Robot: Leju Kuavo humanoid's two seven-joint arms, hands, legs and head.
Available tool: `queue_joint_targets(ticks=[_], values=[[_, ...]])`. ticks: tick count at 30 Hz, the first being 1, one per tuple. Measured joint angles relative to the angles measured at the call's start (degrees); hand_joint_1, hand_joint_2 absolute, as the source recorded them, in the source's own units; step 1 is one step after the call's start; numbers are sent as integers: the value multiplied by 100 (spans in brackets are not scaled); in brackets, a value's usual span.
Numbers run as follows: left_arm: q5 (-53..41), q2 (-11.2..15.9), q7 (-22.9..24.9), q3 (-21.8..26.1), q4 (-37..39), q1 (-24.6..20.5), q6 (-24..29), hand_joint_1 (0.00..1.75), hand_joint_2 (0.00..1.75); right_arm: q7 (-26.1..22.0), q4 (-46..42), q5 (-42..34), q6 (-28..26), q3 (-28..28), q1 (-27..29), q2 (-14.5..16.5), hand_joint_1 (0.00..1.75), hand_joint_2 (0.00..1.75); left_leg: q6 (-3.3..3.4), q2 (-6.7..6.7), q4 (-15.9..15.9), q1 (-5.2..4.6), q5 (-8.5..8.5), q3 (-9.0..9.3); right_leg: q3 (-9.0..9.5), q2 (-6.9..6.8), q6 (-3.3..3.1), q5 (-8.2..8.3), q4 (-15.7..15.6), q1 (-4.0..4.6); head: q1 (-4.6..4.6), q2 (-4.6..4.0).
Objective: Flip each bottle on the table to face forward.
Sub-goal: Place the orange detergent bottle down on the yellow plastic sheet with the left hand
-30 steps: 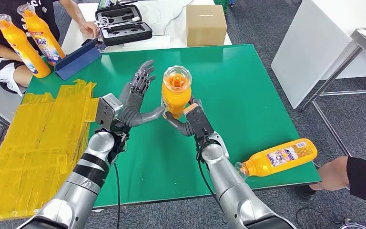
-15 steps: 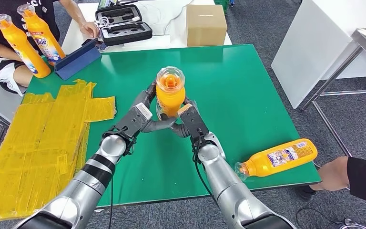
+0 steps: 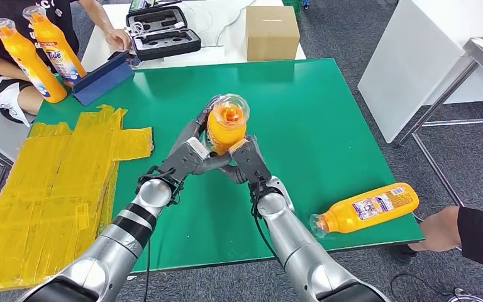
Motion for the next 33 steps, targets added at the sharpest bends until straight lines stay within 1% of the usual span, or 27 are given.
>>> queue_joint_targets(ticks=[5,11,23,24,25,27,28,29,33], values=[[755,-12,-74,352,-73,98,-396,175,175,5,90,-3,-81,115,1,22,175,175,0,1,0,1,0,1,-2,0,0,0,0,1,1,0],[841,-21,-78,536,-123,178,-465,175,175,3,156,-7,-90,183,-2,46,175,175,0,1,0,0,0,0,-2,0,0,0,-1,-1,1,0],[1080,-21,-60,632,-133,201,-559,175,175,-7,217,2,-122,214,-11,53,175,175,0,1,0,0,0,0,-2,0,0,0,0,0,0,0],[1105,-21,-57,644,-133,201,-556,175,175,-16,218,1,-127,215,-11,52,140,175,0,1,0,0,0,0,-2,0,0,0,0,0,0,0],[1123,-21,-54,655,-133,201,-553,175,175,-25,218,0,-132,215,-11,52,100,175,0,1,0,0,0,0,-2,0,0,0,0,0,0,0],[1163,-20,-47,679,-133,202,-541,175,175,-42,204,-9,-139,215,-8,47,13,175,0,1,0,0,0,0,-2,0,0,0,0,0,0,0],[1177,-18,-46,692,-134,200,-517,175,175,-46,184,-22,-140,215,0,40,4,175,0,1,0,0,0,0,-2,0,0,0,0,0,0,0],[1183,-15,-46,709,-137,195,-468,175,175,-55,147,-41,-140,215,21,28,0,175,0,1,0,0,0,0,-2,0,0,0,0,0,1,0],[1139,33,-57,796,-161,177,-241,175,175,-93,-137,-119,-140,213,199,-37,0,175,0,0,0,0,0,0,-1,0,0,0,0,-1,1,0]])
